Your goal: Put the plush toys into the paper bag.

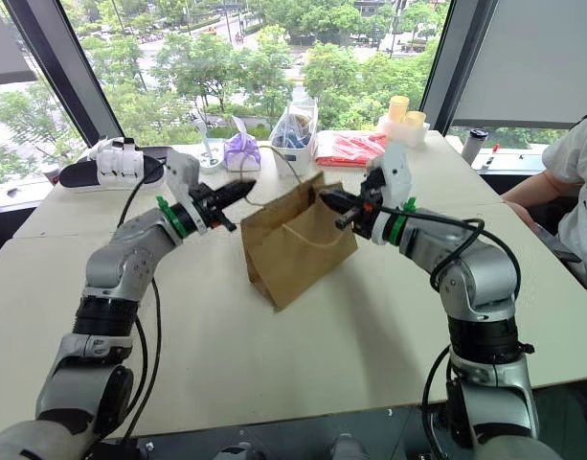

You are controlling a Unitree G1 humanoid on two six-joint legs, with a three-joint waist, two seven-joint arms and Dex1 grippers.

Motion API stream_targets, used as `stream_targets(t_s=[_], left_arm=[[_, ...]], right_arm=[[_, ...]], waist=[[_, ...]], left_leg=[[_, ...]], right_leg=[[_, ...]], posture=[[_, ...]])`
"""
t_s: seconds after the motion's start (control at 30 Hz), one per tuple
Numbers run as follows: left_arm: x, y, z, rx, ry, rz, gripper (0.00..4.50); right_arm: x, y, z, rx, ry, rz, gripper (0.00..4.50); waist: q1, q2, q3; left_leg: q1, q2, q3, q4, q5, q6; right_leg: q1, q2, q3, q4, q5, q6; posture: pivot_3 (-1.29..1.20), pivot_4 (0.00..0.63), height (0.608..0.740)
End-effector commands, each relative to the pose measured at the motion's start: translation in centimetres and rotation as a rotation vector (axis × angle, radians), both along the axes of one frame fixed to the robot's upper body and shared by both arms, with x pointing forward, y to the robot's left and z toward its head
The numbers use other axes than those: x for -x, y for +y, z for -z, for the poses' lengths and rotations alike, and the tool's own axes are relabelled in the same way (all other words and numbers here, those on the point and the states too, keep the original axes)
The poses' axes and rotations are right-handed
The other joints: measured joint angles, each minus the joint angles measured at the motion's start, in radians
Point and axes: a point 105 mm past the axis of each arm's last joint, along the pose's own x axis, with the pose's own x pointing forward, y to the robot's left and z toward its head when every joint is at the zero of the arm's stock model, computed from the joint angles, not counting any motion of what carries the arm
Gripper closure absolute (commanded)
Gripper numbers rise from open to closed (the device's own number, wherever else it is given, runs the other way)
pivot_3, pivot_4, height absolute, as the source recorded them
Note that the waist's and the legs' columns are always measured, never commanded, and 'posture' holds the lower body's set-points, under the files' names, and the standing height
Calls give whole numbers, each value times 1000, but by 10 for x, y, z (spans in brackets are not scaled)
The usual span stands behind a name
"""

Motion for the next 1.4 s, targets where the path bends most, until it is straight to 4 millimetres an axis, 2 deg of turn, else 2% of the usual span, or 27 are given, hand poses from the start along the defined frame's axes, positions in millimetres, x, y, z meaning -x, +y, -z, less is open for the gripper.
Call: stream_targets(t_s=[0.03,0.07,0.17,0.3,0.5,0.67,0.7,0.8,0.9,0.97,1.07,1.17,1.3,1.4], left_arm=[[10,-6,-14,-14,-48,54,3950],[12,-6,-13,-10,-38,70,3598],[14,-2,-16,-8,-34,75,2112],[16,10,-21,-9,-33,60,22],[25,34,-30,8,6,105,22],[34,40,-25,3,76,193,22],[37,39,-23,1,90,210,22],[48,34,-12,-20,134,282,22],[54,29,1,-56,159,320,22],[56,26,8,-80,167,330,22],[57,21,19,-133,153,342,0],[59,17,27,-170,137,361,0],[59,9,31,-183,123,379,0],[57,2,35,-198,108,371,0]], right_arm=[[6,-4,-11,8,-45,-6,3897],[7,-6,-12,8,-49,-7,3577],[8,-11,-26,-9,-95,14,2022],[8,-18,-55,-91,-189,51,1],[14,-35,-91,-249,-253,105,1],[15,-62,-84,-286,-227,221,1],[14,-68,-80,-287,-212,255,1],[13,-80,-46,-196,-129,344,1],[12,-73,-16,-186,-46,352,1],[12,-61,1,-195,-1,328,1],[14,-39,22,-186,49,272,892],[16,-13,39,-151,82,199,2397],[16,14,48,-140,103,126,4463],[13,24,51,-131,106,111,4463]], waist=[[0,0,0],[0,0,0],[-2,0,0],[-3,0,0],[-2,0,0],[2,0,0],[2,0,0],[0,0,0],[-4,0,0],[-8,0,0],[-7,0,0],[-5,0,0],[-3,0,0],[-2,0,0]], left_leg=[[-1,0,0,0,0,0],[-1,0,0,0,0,0],[-1,0,0,0,0,0],[-1,0,0,0,0,0],[-2,0,0,0,0,0],[-2,0,0,0,0,0],[-2,0,0,0,0,0],[-2,0,0,0,0,0],[-2,0,0,0,0,0],[-1,1,1,0,0,0],[-1,1,1,0,0,0],[-1,1,1,0,0,0],[-1,1,1,1,0,0],[-1,1,1,1,0,0]], right_leg=[[-1,0,0,0,0,0],[-1,0,0,0,0,0],[-1,0,0,0,0,0],[-2,0,0,1,0,0],[-2,0,0,1,0,0],[-2,0,0,1,0,0],[-2,0,0,1,0,0],[-2,0,0,1,0,0],[-2,0,0,1,0,0],[-2,0,1,2,0,0],[-2,1,1,3,0,0],[-2,1,1,3,0,0],[-2,0,1,2,0,0],[-2,0,1,2,0,0]], posture=[[0,150,740],[0,150,740],[0,150,740],[0,150,740],[0,150,740],[0,150,740],[0,150,740],[0,150,740],[0,150,740],[0,150,740],[0,150,740],[0,150,740],[0,150,740],[0,150,740]])
